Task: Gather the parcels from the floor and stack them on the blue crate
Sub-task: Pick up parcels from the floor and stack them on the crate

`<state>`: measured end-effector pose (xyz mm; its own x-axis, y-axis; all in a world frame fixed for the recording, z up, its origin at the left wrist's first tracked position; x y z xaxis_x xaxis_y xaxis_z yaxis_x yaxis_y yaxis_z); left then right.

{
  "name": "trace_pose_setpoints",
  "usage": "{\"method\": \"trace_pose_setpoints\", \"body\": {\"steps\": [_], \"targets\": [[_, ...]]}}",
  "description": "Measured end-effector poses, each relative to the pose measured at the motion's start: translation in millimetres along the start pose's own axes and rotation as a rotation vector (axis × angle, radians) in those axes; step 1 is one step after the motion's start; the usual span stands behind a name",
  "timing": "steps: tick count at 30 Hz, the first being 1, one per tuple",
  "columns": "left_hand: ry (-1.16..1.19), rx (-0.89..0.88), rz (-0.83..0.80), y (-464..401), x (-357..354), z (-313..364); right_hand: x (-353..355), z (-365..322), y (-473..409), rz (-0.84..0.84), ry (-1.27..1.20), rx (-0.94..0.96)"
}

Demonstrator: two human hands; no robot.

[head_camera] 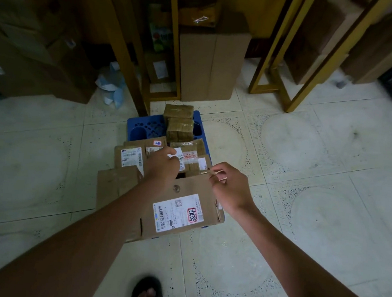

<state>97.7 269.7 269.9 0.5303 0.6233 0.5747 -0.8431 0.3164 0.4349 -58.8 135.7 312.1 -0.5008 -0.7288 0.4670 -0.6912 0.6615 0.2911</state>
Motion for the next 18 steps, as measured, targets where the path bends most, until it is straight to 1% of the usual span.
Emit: {"method": "trace_pose_setpoints", "body": {"steps": [4,9,11,14,18], "targets": [[0.063,0.042,-0.051,-13.1,-13.8,-4.7,-0.5,0.9,-17.7,-0.016,0.028,-0.005],[0.139,0.115,-0.061,-44.3,-14.9,-13.3,-15.2,-2.9,-56.7,-0.048,0.08,-0.044],[0.221,0.154,-0.076,-58.0,-17.5,-20.0,-22.5,-10.1,-78.7,-0.057,0.127,-0.033],[0.268,0.21,-0.056,-76.4,-11.0,-30.8,-39.6,-24.0,-115.0,-0.09,0.166,-0.016],[0.336,0.293,-0.052,-98.0,-15.4,-47.5,-66.8,-23.8,-157.8,-0.148,0.242,-0.015]]}}
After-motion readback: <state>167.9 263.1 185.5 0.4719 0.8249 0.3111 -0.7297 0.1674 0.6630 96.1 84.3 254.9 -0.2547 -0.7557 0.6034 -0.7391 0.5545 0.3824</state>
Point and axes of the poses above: each hand's wrist, its own y-axis away from the middle knuckle, its own x-axis out of the back of the hand, z = x × y, the point moved 10 cm from there along -y, towards the middle knuckle, and after that the axes turned 6 degrees about -y, right-handed, at the moved point
